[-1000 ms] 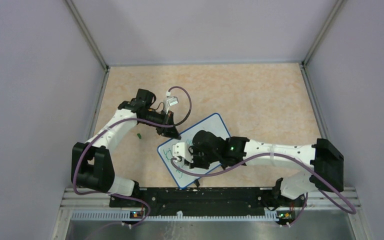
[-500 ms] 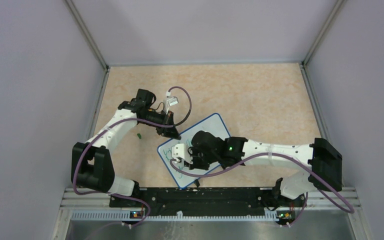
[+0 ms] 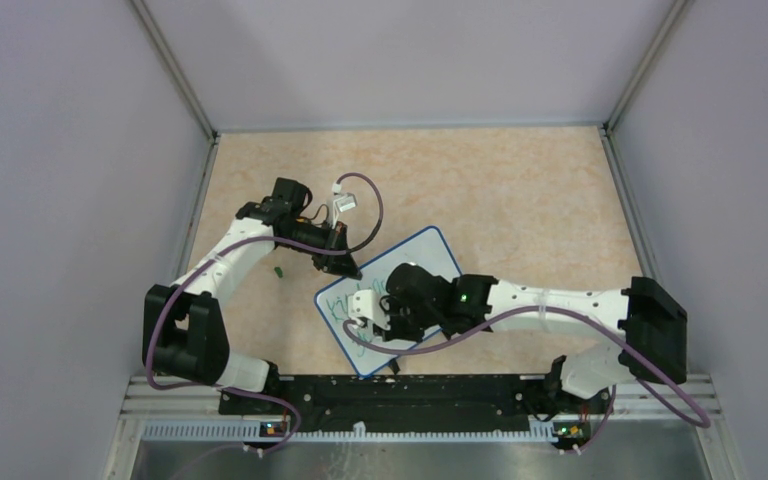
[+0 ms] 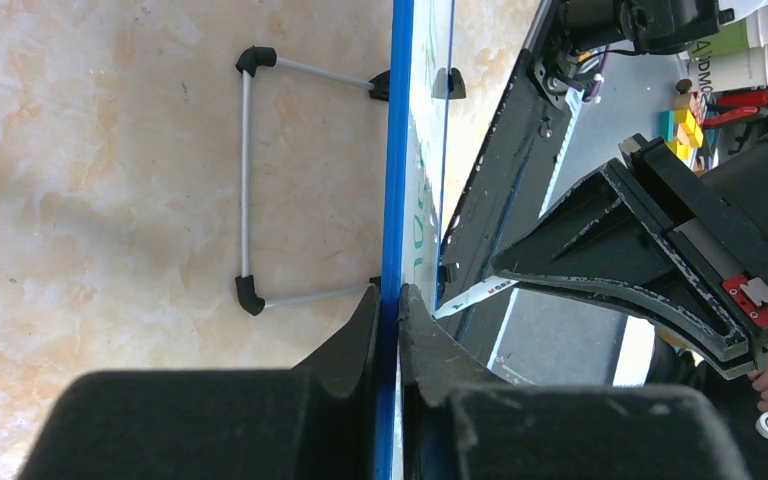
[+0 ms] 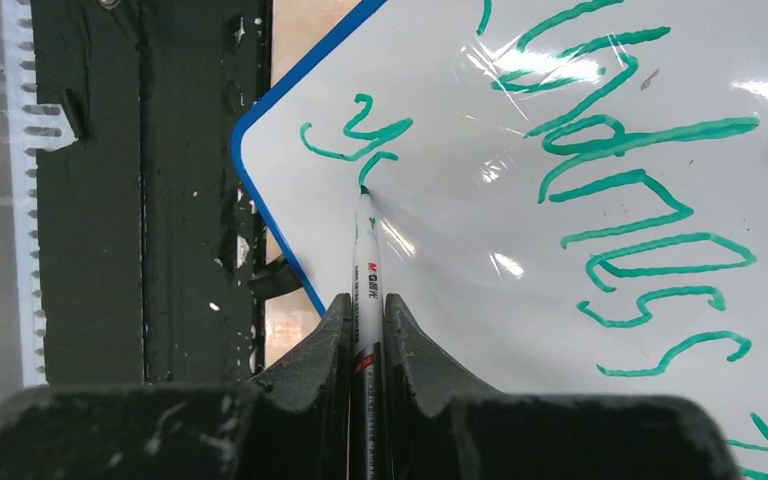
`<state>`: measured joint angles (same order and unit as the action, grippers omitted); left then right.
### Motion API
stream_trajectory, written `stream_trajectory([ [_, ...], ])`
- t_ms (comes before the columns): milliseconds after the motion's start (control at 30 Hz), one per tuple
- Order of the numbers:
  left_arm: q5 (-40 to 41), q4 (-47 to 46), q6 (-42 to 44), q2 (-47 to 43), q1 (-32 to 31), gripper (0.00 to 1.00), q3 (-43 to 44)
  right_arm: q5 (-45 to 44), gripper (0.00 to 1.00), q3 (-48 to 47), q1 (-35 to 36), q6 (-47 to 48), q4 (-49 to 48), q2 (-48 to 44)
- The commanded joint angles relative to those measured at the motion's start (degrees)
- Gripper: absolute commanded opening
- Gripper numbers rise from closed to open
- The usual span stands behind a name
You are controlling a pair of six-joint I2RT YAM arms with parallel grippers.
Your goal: Write a sentence on the whiteboard
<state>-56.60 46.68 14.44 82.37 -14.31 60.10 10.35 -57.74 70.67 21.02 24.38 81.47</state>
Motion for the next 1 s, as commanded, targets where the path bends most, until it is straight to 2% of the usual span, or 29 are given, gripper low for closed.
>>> stream_trajectory([
  [0,6.2,0.0,1.2,1.7,-1.5,0.00,-2.3,-4.3,0.00,-0.9,-2.2,0.3,-0.2,-1.7],
  [967,6.1,-0.1,1.2,1.3,-1.5,0.00,-2.3,-5.0,0.00,-4.6,-2.4,-2.1,-2.5,2.0],
])
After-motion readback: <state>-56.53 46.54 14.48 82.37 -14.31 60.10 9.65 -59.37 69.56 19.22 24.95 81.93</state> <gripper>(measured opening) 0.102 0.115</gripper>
